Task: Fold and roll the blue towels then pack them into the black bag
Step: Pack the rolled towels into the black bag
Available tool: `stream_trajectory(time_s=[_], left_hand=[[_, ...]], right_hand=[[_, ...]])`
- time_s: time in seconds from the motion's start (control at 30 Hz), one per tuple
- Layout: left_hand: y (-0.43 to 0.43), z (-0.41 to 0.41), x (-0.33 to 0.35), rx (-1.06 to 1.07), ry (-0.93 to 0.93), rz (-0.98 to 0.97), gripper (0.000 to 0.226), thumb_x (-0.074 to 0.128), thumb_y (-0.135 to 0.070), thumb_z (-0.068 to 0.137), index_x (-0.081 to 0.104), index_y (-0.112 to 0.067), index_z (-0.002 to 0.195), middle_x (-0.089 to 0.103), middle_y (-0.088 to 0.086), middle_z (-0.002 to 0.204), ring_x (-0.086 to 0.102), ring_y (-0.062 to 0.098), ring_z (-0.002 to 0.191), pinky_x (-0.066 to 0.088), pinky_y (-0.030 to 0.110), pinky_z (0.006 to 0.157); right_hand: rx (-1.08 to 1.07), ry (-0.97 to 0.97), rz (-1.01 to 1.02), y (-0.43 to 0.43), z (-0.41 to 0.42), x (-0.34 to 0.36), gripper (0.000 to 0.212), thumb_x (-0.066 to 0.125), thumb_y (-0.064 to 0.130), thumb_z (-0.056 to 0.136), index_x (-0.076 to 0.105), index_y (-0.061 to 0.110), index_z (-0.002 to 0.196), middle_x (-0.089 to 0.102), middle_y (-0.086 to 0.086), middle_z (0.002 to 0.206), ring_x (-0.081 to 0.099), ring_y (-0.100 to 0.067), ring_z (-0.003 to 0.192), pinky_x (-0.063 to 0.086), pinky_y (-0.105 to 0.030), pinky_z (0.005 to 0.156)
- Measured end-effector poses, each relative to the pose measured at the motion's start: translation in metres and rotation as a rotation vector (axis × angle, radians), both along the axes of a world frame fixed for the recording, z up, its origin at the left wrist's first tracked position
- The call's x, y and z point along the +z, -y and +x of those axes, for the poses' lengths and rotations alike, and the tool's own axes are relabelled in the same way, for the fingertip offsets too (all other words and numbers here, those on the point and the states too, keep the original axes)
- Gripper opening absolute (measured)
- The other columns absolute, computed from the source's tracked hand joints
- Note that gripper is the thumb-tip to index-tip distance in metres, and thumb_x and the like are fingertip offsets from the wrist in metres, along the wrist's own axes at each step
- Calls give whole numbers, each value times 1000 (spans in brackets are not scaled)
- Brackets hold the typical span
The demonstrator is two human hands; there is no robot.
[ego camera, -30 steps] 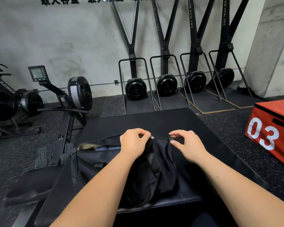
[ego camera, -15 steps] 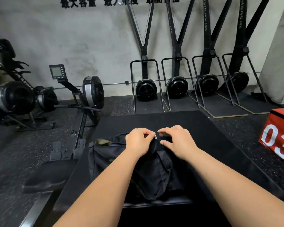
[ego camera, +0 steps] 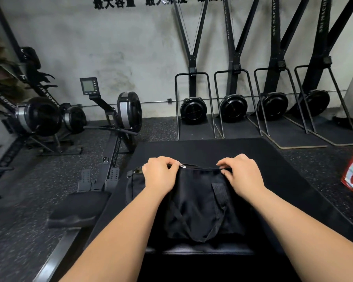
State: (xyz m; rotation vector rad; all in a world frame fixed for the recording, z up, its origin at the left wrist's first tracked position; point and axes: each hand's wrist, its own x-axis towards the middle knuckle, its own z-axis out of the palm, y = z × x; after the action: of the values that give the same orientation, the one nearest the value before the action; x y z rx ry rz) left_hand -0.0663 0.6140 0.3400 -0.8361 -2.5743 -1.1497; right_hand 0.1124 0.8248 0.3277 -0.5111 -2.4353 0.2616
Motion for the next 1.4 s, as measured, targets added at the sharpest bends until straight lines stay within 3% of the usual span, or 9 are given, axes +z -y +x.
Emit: stream_trajectory(time_s=[0.1, 0.33, 0.5, 0.6, 0.7, 1.0, 1.1, 1.23, 1.4], left_hand=[[22, -11, -4, 33, -4, 45, 17, 67, -42, 93, 78, -42, 80, 78, -18, 96, 68, 14, 101, 48, 39, 96], [39, -9, -1, 21, -28, 60, 15, 72, -41, 93, 81, -36, 82, 78, -18, 97, 69, 11, 99, 49, 36, 96], [65, -24, 3, 121, -4, 52, 17, 68, -39, 93, 77, -40, 78, 77, -16, 102, 68, 15, 106, 48, 37, 96], [92, -41, 6, 245, 16, 59, 17, 66, -40, 94, 82, -36, 90, 79, -9, 103, 70, 21, 105, 48, 32, 90], [114, -53, 6, 312, 28, 38, 19, 66, -40, 96, 81, -33, 88, 79, -2, 99, 71, 27, 101, 46, 32, 83], [116, -46, -6, 475, 22, -57, 19, 58, -36, 94, 75, -28, 89, 76, 4, 102, 64, 34, 106, 48, 40, 88], [114, -43, -4, 423, -75, -120, 17, 63, -38, 93, 74, -30, 103, 75, -1, 107, 64, 31, 107, 49, 42, 89], [107, -36, -1, 207, -287, -274, 36, 67, -42, 95, 68, -31, 130, 69, -4, 126, 57, 29, 122, 45, 45, 99], [91, -25, -2, 10, -491, -502, 33, 63, -44, 97, 66, -35, 129, 69, -9, 124, 55, 25, 123, 34, 42, 111]], right_hand=[[-14, 9, 10, 5, -3, 0, 32, 78, 17, 86, 76, 36, 111, 63, 27, 83, 60, -18, 105, 52, -43, 91], [137, 144, 104, 52, -48, 14, 31, 70, 41, 94, 71, 38, 124, 75, 16, 108, 60, -19, 109, 50, -41, 93], [31, 132, 126, 48, -54, 8, 14, 73, 36, 95, 77, 38, 108, 77, 13, 102, 63, -20, 99, 49, -38, 84], [7, 92, 105, 43, -52, 5, 13, 76, 32, 92, 78, 36, 105, 77, 13, 98, 63, -21, 96, 48, -39, 82], [14, 62, 94, 42, -54, 3, 13, 79, 29, 91, 79, 34, 102, 77, 12, 94, 64, -22, 92, 50, -40, 80], [41, 45, 137, 47, -56, 0, 13, 79, 28, 90, 78, 35, 100, 75, 13, 91, 64, -21, 91, 50, -41, 79], [41, 98, 111, 47, -50, 2, 17, 77, 27, 92, 77, 35, 107, 75, 14, 97, 63, -21, 97, 50, -41, 84], [32, 187, 117, 40, -38, 6, 22, 72, 31, 95, 73, 38, 116, 73, 15, 103, 60, -19, 104, 50, -40, 88], [-81, 343, 253, 29, -23, 11, 25, 62, 47, 99, 68, 42, 123, 69, 12, 116, 58, -21, 109, 50, -39, 87]])
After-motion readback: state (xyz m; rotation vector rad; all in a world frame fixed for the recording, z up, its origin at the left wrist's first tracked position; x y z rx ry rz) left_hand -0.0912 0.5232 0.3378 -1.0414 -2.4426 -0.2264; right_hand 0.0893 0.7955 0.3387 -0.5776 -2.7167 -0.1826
